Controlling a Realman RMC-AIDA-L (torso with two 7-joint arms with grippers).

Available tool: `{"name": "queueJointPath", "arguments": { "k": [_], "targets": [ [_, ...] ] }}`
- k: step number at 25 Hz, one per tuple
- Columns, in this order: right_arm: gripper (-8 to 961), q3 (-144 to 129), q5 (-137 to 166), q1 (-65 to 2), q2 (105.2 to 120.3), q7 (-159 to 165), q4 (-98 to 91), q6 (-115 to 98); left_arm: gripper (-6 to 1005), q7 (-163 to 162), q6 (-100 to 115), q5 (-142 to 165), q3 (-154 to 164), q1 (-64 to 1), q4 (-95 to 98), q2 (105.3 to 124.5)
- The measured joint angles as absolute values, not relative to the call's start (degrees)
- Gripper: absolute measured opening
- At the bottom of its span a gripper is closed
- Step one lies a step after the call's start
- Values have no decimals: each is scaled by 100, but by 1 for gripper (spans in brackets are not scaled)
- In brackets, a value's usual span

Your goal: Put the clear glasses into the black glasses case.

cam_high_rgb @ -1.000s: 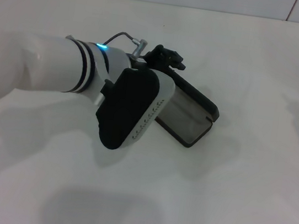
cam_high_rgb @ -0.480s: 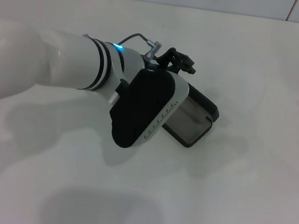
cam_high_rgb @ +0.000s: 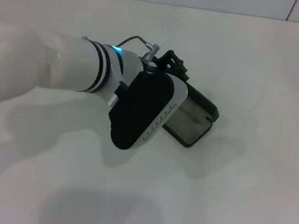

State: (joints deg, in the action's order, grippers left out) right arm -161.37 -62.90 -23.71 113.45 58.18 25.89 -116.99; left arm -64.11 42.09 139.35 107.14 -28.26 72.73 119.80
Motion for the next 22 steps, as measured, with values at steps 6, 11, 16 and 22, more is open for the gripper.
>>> {"name": "queueJointPath", "arguments": {
  "k": [6,11,16,22],
  "targets": [
    [119,-16137,-6293,-2372,11344,5818,2584,-11699,208,-6416,4198,13932,10713,-2805,7247,11980],
    [119,-16137,-6294,-2357,11347,5818,2583,-11710,173,-6576,4118,13943,10711,-2777,7271,11979],
    [119,-16137,-6293,-2353,11347,5818,2584,-11714,168,-6895,3920,14060,10714,-2631,7431,11988],
    [119,-16137,-6363,-2345,11294,5806,2584,-11716,118,-7798,3771,14533,10862,-2468,7717,12017]
  ]
}}
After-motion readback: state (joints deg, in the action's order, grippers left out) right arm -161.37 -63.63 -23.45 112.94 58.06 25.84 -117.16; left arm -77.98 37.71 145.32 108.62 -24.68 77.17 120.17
